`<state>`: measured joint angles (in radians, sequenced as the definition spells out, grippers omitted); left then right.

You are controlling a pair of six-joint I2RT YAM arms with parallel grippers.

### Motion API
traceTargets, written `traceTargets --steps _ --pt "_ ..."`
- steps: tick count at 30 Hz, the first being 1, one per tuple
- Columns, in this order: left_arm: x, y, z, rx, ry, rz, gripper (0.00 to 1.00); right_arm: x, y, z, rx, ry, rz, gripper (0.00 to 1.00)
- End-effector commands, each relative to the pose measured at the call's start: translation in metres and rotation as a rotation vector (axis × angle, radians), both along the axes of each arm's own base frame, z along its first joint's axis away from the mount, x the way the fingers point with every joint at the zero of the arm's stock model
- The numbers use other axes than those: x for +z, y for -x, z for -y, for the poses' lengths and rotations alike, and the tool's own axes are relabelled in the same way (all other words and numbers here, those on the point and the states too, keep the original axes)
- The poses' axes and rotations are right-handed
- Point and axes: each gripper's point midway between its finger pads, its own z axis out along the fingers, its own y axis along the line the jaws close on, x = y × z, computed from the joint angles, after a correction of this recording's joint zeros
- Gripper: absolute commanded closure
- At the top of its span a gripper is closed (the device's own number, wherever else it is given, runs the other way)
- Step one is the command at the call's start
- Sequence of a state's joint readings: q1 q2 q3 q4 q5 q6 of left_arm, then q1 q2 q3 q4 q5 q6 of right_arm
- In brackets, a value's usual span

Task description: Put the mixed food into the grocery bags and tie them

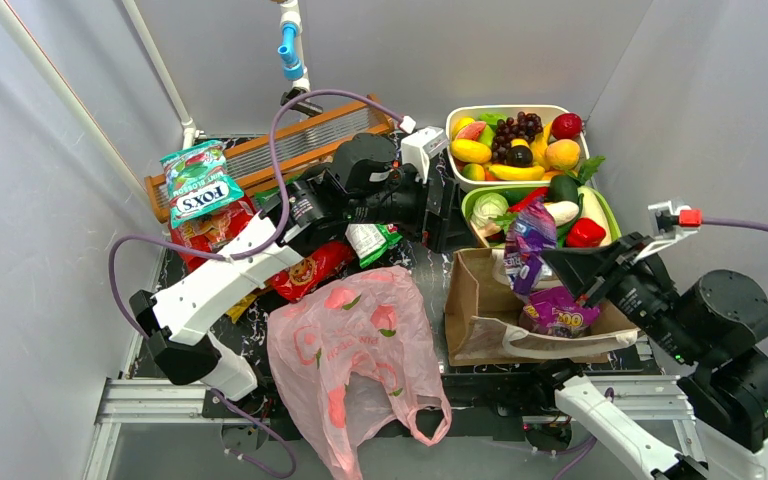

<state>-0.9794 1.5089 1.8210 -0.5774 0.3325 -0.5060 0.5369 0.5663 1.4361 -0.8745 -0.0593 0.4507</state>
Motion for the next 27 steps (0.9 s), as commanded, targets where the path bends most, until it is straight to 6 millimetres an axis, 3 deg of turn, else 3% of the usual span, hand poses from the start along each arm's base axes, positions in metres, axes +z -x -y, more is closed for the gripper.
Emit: traceTargets --steps 1,8,14,18,22,23,26,27 --pt "-0.022 -0.008 -0.007 0.062 -0.073 -0.008 0.02 -0.022 0.004 0.047 -0.205 0.083 -0.021 0.99" --pt "-0.046 -0.010 0.000 0.063 -0.122 -0.055 0.02 -0.062 -0.001 0.054 -0.258 0.129 -0.107 0.99" --pt "-0.060 -0.013 0.002 0.073 -0.147 -0.077 0.02 -0.098 -0.008 0.038 -0.213 0.154 -0.201 0.99" --pt "-0.070 -0.013 0.005 0.071 -0.162 -0.099 0.02 -0.111 -0.012 0.028 -0.180 0.158 -0.242 0.99" --pt "-0.079 -0.014 0.006 0.072 -0.177 -0.108 0.02 -0.117 -0.003 0.003 -0.034 0.140 -0.276 0.99" --pt "-0.082 -0.015 0.007 0.071 -0.184 -0.110 0.02 -0.119 0.001 -0.004 0.011 0.141 -0.290 0.93" --pt "-0.087 -0.016 0.009 0.065 -0.197 -0.107 0.02 -0.127 0.004 -0.007 0.033 0.166 -0.350 0.48" --pt "-0.089 -0.017 0.010 0.062 -0.201 -0.106 0.02 -0.127 0.003 -0.005 0.021 0.175 -0.359 0.39"
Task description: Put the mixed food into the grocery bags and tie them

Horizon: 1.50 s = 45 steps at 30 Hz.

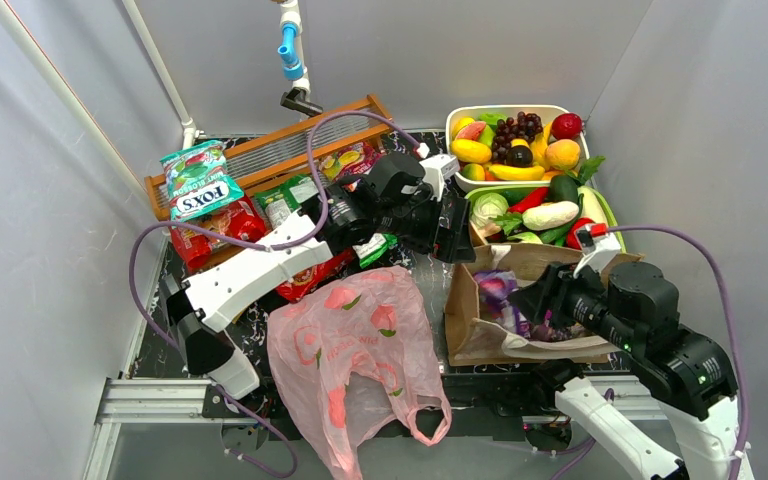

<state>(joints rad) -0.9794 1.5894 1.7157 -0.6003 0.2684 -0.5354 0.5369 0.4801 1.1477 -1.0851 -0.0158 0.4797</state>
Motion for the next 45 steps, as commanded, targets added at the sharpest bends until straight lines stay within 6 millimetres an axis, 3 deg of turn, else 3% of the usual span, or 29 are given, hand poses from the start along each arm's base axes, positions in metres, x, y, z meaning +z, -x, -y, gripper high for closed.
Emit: traceTargets --steps 1,4,9,13,18,23,28,33,37,40,45 --pt "-0.008 -0.001 0.004 -0.013 -0.019 0.007 0.02 0.014 -0.003 -0.013 0.051 -0.025 0.001 0.34" --pt "-0.014 -0.003 0.008 -0.021 -0.031 -0.004 0.02 0.022 -0.009 0.003 -0.021 0.018 0.038 0.27" --pt "-0.023 -0.005 0.010 -0.017 -0.058 -0.016 0.02 0.037 -0.021 0.037 -0.183 0.099 0.127 0.27" --pt "-0.029 -0.007 0.001 0.015 -0.117 -0.015 0.02 0.050 -0.019 0.034 -0.146 0.092 0.177 0.28" --pt "-0.027 -0.012 -0.040 0.128 -0.285 0.051 0.02 0.064 0.005 -0.009 0.131 -0.023 0.200 0.29" --pt "-0.019 -0.015 -0.096 0.274 -0.416 0.118 0.02 0.068 0.023 -0.038 0.314 -0.122 0.196 0.29" --pt "-0.005 -0.014 -0.158 0.429 -0.531 0.180 0.02 0.068 0.017 -0.050 0.317 -0.184 0.153 0.29" --pt "-0.013 0.001 -0.207 0.552 -0.648 0.147 0.02 0.049 -0.001 -0.055 0.287 -0.131 0.085 0.25" --pt "-0.035 0.022 -0.230 0.601 -0.687 0.062 0.02 0.045 -0.014 -0.054 0.265 -0.078 0.073 0.21" --pt "-0.063 0.035 -0.243 0.602 -0.709 0.023 0.02 0.047 -0.018 -0.056 0.277 -0.067 0.083 0.18" --pt "-0.085 0.035 -0.240 0.578 -0.692 0.029 0.02 0.043 -0.020 -0.058 0.292 -0.046 0.074 0.15"
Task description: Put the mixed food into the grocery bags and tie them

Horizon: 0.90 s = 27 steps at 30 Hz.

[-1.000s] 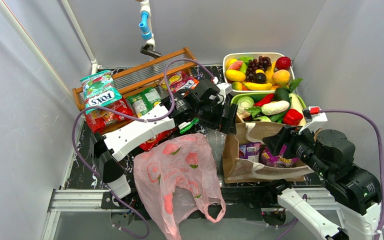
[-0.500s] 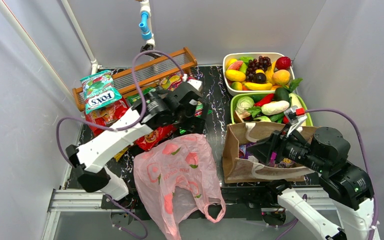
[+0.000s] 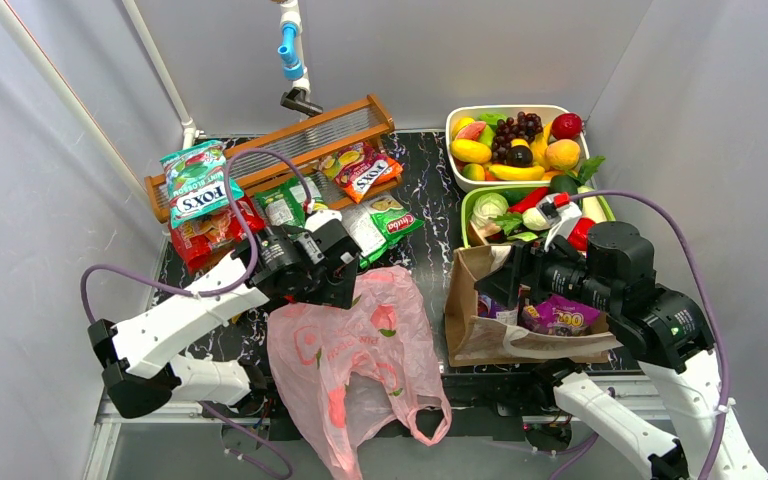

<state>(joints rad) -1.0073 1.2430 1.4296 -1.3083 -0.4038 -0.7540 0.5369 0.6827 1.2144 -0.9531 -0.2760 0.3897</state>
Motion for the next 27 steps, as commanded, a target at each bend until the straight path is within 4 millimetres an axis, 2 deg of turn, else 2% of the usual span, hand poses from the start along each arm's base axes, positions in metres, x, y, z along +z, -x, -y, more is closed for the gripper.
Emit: traceTargets --steps 1,6,8,11,13,15,17,18,19,23,27 --pt "-0.010 -0.004 0.007 -0.003 0.036 0.024 0.02 0.016 -0.005 -0.001 0.016 -0.006 0.082 0.15" --pt "-0.037 -0.011 0.023 -0.051 -0.012 -0.015 0.02 0.010 -0.005 0.006 -0.013 0.022 0.085 0.14" --pt "-0.048 -0.015 0.023 -0.047 -0.054 -0.021 0.02 0.008 -0.004 0.010 -0.026 0.030 0.086 0.13" --pt "-0.064 -0.018 0.027 -0.066 -0.060 -0.019 0.15 0.005 -0.003 0.013 -0.038 0.037 0.084 0.13" --pt "-0.069 -0.018 0.031 -0.089 -0.050 -0.024 0.31 0.001 -0.002 0.014 -0.040 0.043 0.080 0.13" --pt "-0.070 -0.019 0.034 -0.096 -0.051 -0.031 0.58 -0.001 -0.001 0.016 -0.042 0.051 0.078 0.13" --pt "-0.070 -0.020 0.037 -0.103 -0.060 -0.040 0.81 -0.004 0.000 0.019 -0.048 0.067 0.076 0.13" --pt "-0.067 -0.021 0.038 -0.103 -0.058 -0.035 0.93 -0.005 -0.001 0.021 -0.056 0.077 0.077 0.13" --pt "-0.064 -0.023 0.040 -0.104 -0.050 -0.027 1.00 -0.007 -0.004 0.024 -0.076 0.090 0.080 0.13" --pt "-0.032 -0.030 0.049 -0.119 0.006 0.026 1.00 -0.015 -0.008 0.028 -0.101 0.120 0.071 0.14" --pt "0.026 -0.038 0.056 -0.140 0.075 0.107 1.00 -0.021 -0.008 0.021 -0.071 0.115 0.034 0.17"
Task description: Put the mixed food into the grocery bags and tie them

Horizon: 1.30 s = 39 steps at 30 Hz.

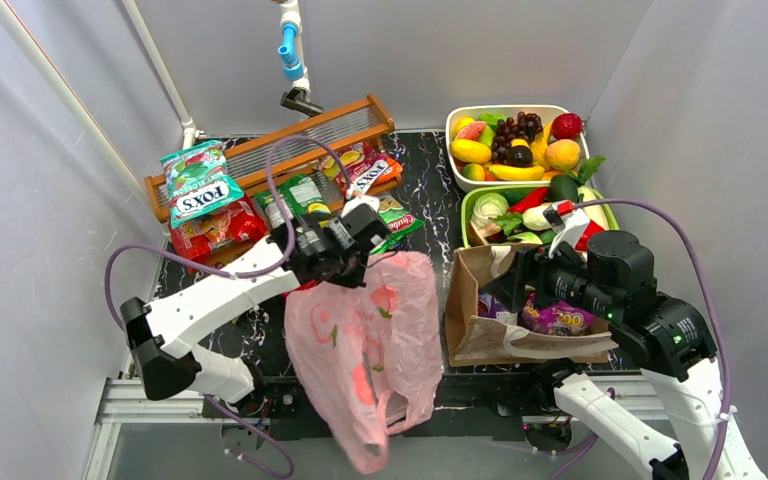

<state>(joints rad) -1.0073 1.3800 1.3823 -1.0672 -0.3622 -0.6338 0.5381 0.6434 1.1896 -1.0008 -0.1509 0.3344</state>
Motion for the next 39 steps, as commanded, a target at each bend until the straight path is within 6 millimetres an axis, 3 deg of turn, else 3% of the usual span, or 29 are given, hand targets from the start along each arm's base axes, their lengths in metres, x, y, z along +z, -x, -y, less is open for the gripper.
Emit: traceTargets --steps 1,13,20,27,34,35,39 --pt "0.073 -0.011 0.004 -0.025 0.087 0.116 1.00 -0.005 -0.002 -0.004 0.020 0.010 -0.013 0.17" --pt "0.226 -0.031 0.004 0.012 0.344 0.395 1.00 -0.033 0.002 -0.026 0.117 -0.004 -0.131 0.27" --pt "0.288 -0.054 0.007 0.039 0.481 0.633 1.00 -0.036 0.001 -0.032 0.136 -0.002 -0.149 0.33" --pt "0.328 -0.074 0.020 0.028 0.529 0.789 1.00 -0.030 0.003 -0.047 0.175 -0.007 -0.166 0.30" --pt "0.347 -0.090 0.037 0.015 0.528 0.858 1.00 -0.033 -0.005 -0.050 0.144 0.040 -0.165 0.24" --pt "0.348 -0.091 0.039 0.010 0.531 0.863 1.00 -0.033 -0.006 -0.050 0.141 0.046 -0.161 0.26" --pt "0.355 -0.094 0.042 0.004 0.541 0.890 1.00 -0.040 -0.010 -0.048 0.119 0.086 -0.166 0.65"
